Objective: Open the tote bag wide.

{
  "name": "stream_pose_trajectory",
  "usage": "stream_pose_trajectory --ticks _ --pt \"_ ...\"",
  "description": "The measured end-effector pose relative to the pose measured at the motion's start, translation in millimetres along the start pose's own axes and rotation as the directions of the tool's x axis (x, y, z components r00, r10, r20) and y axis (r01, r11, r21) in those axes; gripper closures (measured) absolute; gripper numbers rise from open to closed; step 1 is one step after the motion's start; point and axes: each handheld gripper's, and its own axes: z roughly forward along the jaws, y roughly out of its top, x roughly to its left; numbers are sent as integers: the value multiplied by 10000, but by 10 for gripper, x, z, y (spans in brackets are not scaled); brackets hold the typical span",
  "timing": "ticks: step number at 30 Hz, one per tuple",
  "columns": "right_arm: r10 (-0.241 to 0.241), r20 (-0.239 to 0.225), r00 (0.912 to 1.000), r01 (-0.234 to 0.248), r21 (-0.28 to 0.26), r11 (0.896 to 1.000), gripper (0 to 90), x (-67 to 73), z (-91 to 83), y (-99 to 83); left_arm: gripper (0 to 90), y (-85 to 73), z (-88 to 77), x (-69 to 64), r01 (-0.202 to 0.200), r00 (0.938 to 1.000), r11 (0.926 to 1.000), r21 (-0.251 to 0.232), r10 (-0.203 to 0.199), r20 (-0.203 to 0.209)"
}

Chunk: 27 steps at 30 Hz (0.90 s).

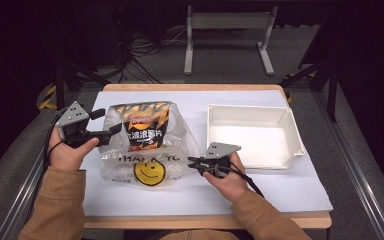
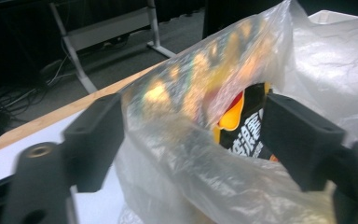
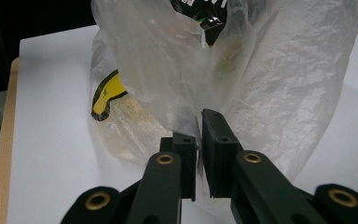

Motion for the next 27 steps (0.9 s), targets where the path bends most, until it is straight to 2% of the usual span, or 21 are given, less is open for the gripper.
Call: stream_pose_trajectory --ticks 3,6,8,9,11,12,14,15,16,24,25,27 --pt "2 10 10000 -2 -2 10000 838 0 3 2 157 -33 6 24 8 9997 9998 175 -4 -234" --pt "-2 6 10000 2 -27 10000 838 1 2 6 206 -84 20 57 129 9997 9992 373 -121 -204" --pt "31 1 10000 -31 -45 10000 837 -3 2 7 338 -115 34 76 187 9998 9982 573 -189 22" --pt "41 5 10000 -41 -49 10000 837 -5 1 6 414 -132 40 89 234 9993 9967 780 -256 277" --pt "55 1 10000 -55 -66 10000 837 -7 -2 8 536 -137 46 86 278 9990 9966 781 -304 324" --pt "55 1 10000 -55 -66 10000 837 -7 -2 8 536 -137 40 91 233 9987 9959 871 -272 435" --pt "75 -26 10000 -75 -96 9999 833 -5 -9 12 699 -133 27 94 351 9981 9963 785 -390 486" --pt "60 -41 10000 -61 -116 9999 824 -2 -14 19 822 -125 4 103 422 9971 9970 647 -461 601" --pt "56 -56 10000 -56 -134 9999 816 0 -19 24 862 -117 -10 103 475 9964 9975 514 -510 679" --pt "10 -11 10000 -11 -546 9985 776 2 -148 131 894 -54 -107 67 381 9966 9991 162 -392 720" --pt "46 29 10000 -44 -734 9973 739 -9 -224 179 894 -42 -132 64 386 9962 9992 42 -388 777" --pt "73 40 10000 -70 -814 9967 715 -13 -252 193 894 -39 -137 63 434 9958 9991 -4 -432 805"
